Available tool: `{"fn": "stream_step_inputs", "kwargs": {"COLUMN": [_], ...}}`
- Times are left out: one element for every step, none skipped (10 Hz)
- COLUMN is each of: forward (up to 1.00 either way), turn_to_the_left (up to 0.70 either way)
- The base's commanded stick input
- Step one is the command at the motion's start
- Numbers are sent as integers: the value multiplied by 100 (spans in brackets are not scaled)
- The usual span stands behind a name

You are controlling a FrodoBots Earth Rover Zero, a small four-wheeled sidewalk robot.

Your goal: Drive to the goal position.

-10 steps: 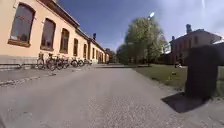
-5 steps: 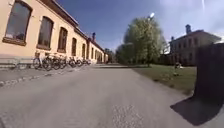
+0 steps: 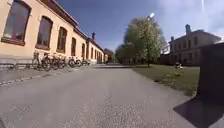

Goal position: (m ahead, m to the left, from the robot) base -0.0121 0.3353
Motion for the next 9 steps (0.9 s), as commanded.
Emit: {"fn": "stream_step_inputs", "kwargs": {"forward": [0, 0, 0, 0, 0, 0, 0, 0, 0], "turn_to_the_left": [45, 45, 43, 40, 36, 33, 30, 26, 23]}}
